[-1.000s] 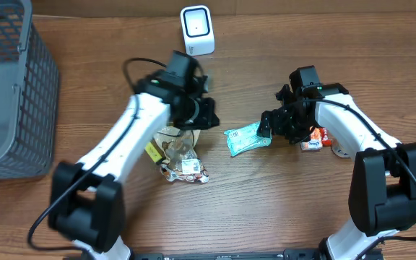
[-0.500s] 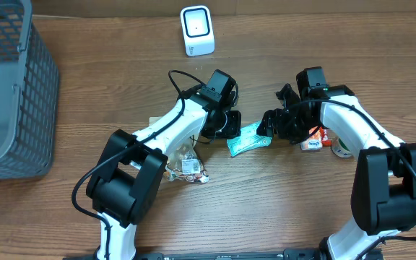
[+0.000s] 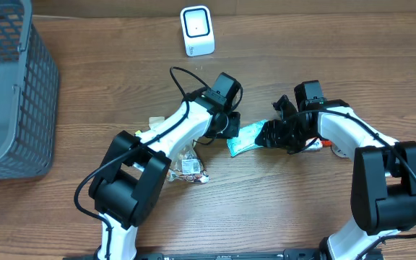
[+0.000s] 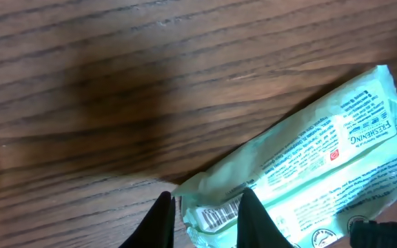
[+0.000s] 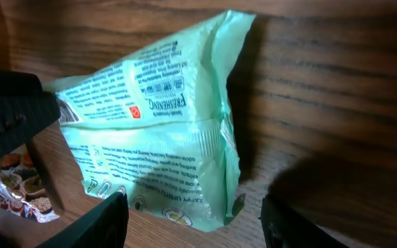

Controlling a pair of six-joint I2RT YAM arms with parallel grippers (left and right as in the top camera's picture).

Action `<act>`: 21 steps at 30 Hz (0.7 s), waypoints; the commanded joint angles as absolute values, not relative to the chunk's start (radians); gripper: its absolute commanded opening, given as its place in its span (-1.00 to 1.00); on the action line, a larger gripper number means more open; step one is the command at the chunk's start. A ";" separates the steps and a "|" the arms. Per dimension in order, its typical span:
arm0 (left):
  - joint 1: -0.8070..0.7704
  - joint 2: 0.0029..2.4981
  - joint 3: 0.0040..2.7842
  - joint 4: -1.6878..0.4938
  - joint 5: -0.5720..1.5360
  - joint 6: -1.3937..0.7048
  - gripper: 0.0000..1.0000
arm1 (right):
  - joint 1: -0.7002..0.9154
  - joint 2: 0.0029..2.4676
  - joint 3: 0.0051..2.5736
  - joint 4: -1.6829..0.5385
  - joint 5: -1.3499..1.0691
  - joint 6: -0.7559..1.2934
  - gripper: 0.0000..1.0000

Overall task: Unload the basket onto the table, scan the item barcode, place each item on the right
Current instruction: 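Bring the left gripper to the teal packet and grip it beside the right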

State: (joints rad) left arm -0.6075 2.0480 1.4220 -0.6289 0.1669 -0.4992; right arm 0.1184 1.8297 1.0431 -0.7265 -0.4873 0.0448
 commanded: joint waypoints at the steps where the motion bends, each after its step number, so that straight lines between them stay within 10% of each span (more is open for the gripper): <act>1: -0.629 2.066 1.433 -0.626 0.092 -0.505 -0.69 | 0.116 1.815 1.038 -0.719 -0.502 0.036 0.26; 16: -0.593 2.066 1.634 -0.812 0.054 -0.494 -0.63 | 0.116 1.815 1.038 -0.696 -0.503 0.036 0.37; 21: -0.606 2.069 1.653 -0.887 0.168 -0.494 -0.92 | 0.116 1.815 1.038 -0.693 -0.503 0.082 0.37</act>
State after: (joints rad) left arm -0.5930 2.0689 1.6459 -0.8520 0.0940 -0.4957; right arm 0.1184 1.8297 1.0431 -0.7002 -0.4923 0.0578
